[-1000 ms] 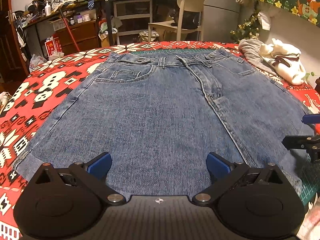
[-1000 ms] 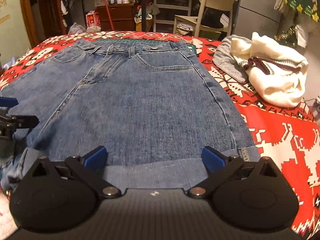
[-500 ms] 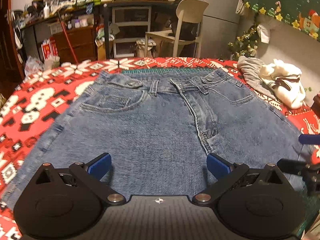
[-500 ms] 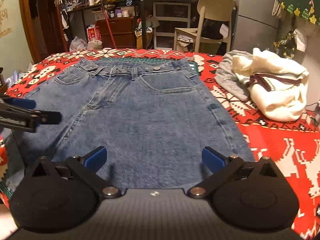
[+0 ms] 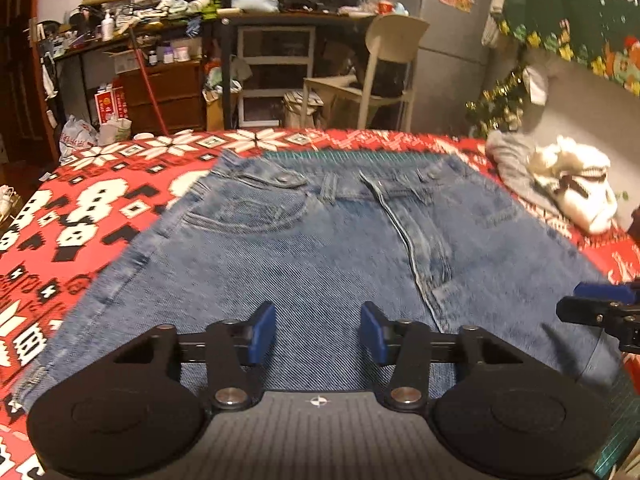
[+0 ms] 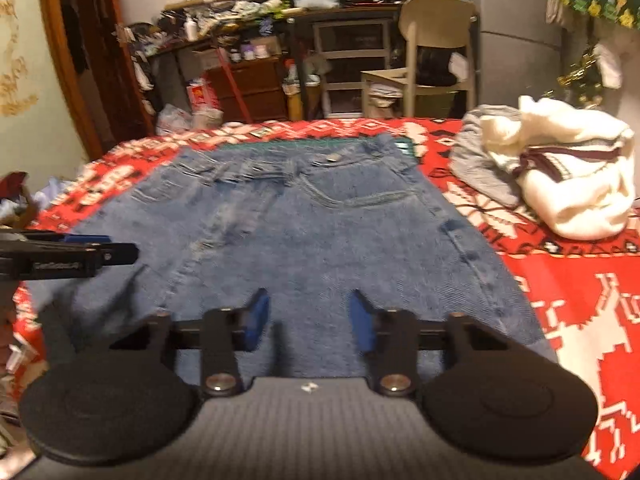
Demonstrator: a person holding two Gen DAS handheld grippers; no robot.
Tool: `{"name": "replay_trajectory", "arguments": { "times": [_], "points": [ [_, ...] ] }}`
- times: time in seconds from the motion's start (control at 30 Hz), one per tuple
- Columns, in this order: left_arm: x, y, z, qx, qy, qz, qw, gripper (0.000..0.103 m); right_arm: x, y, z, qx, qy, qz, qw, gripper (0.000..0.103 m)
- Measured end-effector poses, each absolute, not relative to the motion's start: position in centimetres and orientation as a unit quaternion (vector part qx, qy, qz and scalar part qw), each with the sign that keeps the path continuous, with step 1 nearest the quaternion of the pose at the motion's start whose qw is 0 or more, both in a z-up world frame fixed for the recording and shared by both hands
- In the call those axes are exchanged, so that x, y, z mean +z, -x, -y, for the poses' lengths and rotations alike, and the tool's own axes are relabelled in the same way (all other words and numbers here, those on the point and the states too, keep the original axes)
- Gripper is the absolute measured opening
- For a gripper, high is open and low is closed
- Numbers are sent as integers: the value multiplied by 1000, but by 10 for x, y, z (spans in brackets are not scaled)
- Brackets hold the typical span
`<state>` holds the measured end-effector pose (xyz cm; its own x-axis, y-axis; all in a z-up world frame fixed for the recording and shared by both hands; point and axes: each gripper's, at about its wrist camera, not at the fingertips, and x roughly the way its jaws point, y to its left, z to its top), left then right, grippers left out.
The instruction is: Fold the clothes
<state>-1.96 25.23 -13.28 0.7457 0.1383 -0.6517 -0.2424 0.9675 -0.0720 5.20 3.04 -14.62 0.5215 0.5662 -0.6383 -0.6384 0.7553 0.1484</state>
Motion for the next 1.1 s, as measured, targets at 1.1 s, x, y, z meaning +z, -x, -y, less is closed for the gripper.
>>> {"name": "replay_trajectory", "arguments": {
  "times": [1.1],
  "points": [
    [-133, 55, -218, -33, 132, -379, 915, 6, -156, -6, -76, 440, 140, -373, 804, 3]
  ]
}}
